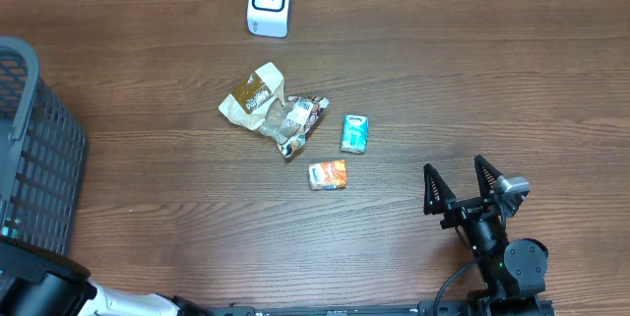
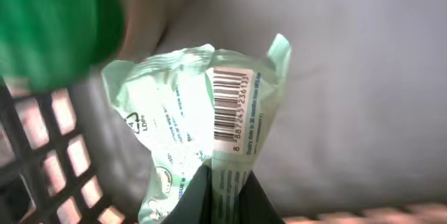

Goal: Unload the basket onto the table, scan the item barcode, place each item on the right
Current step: 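Grasp the teal wrapped pack in the basket with the left gripper, then carry the teal pack out and release it left of the mint tin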

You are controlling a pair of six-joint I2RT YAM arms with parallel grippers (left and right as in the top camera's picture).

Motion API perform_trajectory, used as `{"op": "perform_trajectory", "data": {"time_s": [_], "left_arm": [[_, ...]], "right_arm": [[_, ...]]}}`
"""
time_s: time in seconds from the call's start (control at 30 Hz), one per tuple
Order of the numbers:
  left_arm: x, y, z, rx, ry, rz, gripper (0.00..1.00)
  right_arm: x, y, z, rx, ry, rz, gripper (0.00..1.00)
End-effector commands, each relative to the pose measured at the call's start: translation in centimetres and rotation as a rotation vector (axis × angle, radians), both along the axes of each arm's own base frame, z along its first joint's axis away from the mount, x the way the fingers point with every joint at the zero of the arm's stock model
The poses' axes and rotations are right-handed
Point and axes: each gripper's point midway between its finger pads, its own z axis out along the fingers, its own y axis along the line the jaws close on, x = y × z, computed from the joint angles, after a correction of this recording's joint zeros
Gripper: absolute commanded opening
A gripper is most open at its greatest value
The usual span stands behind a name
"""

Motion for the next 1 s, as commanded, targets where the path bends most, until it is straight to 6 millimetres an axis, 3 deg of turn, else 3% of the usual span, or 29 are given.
{"op": "perform_trajectory", "data": {"time_s": [0.0,0.03,0.1,0.17,0.27,0.37,0.4,0.47,0.57,0.7,0.87,0.97], "left_arm": [[5.8,0.8,11.2,0.157,-0.306,-0.103,0.04],[6.7,0.8,14.8,0.215,-0.371,-0.113,0.04],[7.9,0.1,19.9,0.293,-0.468,-0.143,0.04],[9.5,-2.0,24.7,0.346,-0.58,-0.217,0.04],[11.9,-7.8,29.6,0.344,-0.725,-0.378,0.04],[14.6,-16.3,31.1,0.262,-0.791,-0.625,0.04],[15.9,-21.3,30.5,0.232,-0.76,-0.801,0.04],[16.7,-26.7,28.7,0.184,-0.679,-0.993,0.04],[16.7,-32.2,24.8,0.12,-0.496,-1.164,0.04],[17.2,-37.3,19.5,0.058,-0.313,-1.312,0.04],[17.6,-43.6,10.8,-0.042,-0.17,-1.459,0.04],[17.0,-45.9,6.5,-0.081,-0.117,-1.51,0.04]], "right_arm": [[0.1,-0.3,-0.1,0.0,-0.005,-0.014,1.0],[0.1,-0.3,-0.1,0.0,-0.005,-0.014,1.0],[0.1,-0.3,-0.1,0.0,-0.005,-0.014,1.0],[0.1,-0.3,-0.1,0.0,-0.006,-0.014,1.0],[0.1,-0.3,-0.1,0.0,-0.005,-0.014,1.0],[0.1,-0.3,-0.1,0.0,-0.005,-0.014,1.0],[0.1,-0.3,-0.1,0.0,-0.005,-0.014,1.0],[0.1,-0.3,-0.1,0.0,-0.005,-0.014,1.0],[0.1,-0.3,-0.1,0.0,-0.005,-0.014,1.0],[0.1,-0.3,-0.1,0.0,-0.006,-0.014,1.0],[0.1,-0.3,-0.1,0.0,-0.006,-0.014,1.0],[0.1,-0.3,-0.1,0.0,-0.005,-0.014,1.0]]}}
